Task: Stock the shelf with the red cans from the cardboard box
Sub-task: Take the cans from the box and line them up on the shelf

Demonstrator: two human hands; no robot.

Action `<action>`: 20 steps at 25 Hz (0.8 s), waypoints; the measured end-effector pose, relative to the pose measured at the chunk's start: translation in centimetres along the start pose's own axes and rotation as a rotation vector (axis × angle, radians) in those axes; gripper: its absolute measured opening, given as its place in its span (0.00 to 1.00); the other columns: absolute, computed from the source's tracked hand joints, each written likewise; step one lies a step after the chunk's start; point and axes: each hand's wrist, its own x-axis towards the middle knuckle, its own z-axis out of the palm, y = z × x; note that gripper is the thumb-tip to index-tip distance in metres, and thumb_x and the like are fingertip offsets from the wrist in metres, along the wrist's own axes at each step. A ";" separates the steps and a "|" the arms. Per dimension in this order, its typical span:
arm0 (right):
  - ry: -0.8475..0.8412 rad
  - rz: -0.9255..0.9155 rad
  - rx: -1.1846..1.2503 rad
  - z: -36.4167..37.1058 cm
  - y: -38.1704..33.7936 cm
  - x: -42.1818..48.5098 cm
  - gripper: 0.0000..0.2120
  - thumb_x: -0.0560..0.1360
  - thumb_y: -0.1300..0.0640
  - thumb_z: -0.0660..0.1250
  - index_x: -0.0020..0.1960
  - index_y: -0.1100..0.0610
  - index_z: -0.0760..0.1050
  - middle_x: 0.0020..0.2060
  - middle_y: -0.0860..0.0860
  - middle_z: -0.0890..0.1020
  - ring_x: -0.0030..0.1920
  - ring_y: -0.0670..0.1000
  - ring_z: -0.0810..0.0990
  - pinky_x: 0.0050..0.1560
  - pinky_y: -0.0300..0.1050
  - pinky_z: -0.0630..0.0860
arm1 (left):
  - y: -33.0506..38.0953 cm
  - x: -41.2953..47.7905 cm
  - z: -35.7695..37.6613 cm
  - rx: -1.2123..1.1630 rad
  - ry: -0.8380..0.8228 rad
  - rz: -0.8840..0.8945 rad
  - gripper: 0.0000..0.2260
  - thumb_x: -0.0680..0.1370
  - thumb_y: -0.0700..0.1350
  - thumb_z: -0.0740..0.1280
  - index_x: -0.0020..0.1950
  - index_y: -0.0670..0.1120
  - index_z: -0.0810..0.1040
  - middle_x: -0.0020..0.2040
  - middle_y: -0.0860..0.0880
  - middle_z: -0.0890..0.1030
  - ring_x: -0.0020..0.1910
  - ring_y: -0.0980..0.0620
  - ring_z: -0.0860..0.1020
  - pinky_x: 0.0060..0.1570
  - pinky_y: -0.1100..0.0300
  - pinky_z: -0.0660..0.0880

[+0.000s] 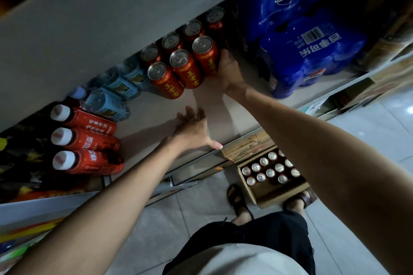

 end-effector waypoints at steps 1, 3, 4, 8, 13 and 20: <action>0.002 0.019 0.004 -0.2 0.1 -0.8 0.34 0.72 0.59 0.73 0.74 0.57 0.61 0.71 0.57 0.68 0.68 0.55 0.71 0.66 0.48 0.71 | -0.1 0.2 0.0 -0.011 -0.005 -0.015 0.60 0.65 0.70 0.71 0.80 0.42 0.39 0.77 0.29 0.41 0.76 0.27 0.43 0.75 0.35 0.48; 0.048 0.062 -0.014 -1.1 0.6 -3.5 0.32 0.73 0.59 0.71 0.73 0.56 0.62 0.69 0.56 0.70 0.63 0.53 0.73 0.59 0.42 0.74 | -0.2 0.4 0.1 -0.044 -0.030 -0.022 0.57 0.65 0.68 0.72 0.81 0.44 0.43 0.78 0.32 0.45 0.77 0.29 0.47 0.75 0.36 0.50; 0.090 0.072 -0.057 -1.7 1.0 -5.3 0.30 0.73 0.60 0.71 0.71 0.56 0.64 0.65 0.55 0.72 0.58 0.49 0.75 0.54 0.39 0.75 | -0.1 0.4 0.1 -0.076 -0.045 0.002 0.54 0.66 0.66 0.73 0.80 0.45 0.48 0.79 0.35 0.52 0.77 0.33 0.54 0.75 0.38 0.54; 0.239 0.035 -0.185 -4.5 3.7 -13.4 0.13 0.73 0.65 0.67 0.56 0.55 0.74 0.44 0.49 0.78 0.40 0.46 0.77 0.44 0.46 0.80 | 2.1 -1.4 0.5 -0.264 0.121 0.162 0.37 0.70 0.49 0.77 0.75 0.44 0.64 0.70 0.42 0.72 0.70 0.42 0.70 0.62 0.57 0.68; 0.343 -0.002 -0.226 -7.7 7.9 -21.8 0.08 0.74 0.59 0.66 0.52 0.53 0.79 0.46 0.45 0.81 0.43 0.42 0.77 0.45 0.33 0.74 | 9.8 -4.3 2.8 -0.221 0.483 0.487 0.17 0.75 0.43 0.69 0.64 0.45 0.76 0.62 0.45 0.77 0.59 0.46 0.76 0.58 0.55 0.73; 0.312 0.424 -0.245 -9.5 18.7 -33.2 0.06 0.71 0.64 0.67 0.47 0.59 0.79 0.44 0.55 0.84 0.42 0.54 0.80 0.36 0.40 0.68 | 15.7 -3.2 12.6 -0.233 -0.081 0.443 0.12 0.77 0.39 0.68 0.60 0.38 0.79 0.54 0.41 0.82 0.48 0.50 0.81 0.51 0.62 0.76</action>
